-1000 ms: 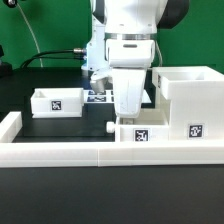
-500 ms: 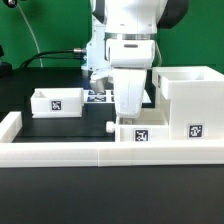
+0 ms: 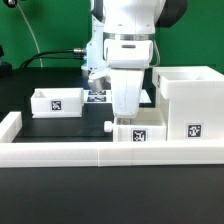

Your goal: Assemble drawer

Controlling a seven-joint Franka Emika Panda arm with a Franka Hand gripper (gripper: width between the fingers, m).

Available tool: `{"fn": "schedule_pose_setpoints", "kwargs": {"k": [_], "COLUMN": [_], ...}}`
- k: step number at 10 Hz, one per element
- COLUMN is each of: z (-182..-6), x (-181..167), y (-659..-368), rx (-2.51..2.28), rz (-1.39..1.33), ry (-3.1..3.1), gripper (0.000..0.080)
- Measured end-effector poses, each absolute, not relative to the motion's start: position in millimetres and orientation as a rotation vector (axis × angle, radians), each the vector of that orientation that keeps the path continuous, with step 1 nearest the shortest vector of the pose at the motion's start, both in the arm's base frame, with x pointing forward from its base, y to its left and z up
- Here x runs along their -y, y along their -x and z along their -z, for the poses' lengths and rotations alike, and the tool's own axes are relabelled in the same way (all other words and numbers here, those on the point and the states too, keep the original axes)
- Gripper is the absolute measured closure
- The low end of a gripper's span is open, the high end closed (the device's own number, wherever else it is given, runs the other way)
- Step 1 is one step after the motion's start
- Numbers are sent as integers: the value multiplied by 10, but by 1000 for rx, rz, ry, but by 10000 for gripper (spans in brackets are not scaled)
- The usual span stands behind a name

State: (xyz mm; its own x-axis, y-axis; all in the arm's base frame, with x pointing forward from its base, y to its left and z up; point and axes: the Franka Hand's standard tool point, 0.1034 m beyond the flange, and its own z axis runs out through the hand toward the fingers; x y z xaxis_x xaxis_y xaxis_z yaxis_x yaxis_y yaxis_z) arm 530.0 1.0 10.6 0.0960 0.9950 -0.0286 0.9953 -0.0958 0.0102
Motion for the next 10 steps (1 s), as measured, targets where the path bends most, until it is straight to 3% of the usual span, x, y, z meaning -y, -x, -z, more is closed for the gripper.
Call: {"fn": "schedule_pose_setpoints", "kwargs": {"k": [10], "z": [-113], "x": [11], "y": [-5278], "rx": [-2143], "rz": [51], "ry": [-2274], "gripper": [757]}}
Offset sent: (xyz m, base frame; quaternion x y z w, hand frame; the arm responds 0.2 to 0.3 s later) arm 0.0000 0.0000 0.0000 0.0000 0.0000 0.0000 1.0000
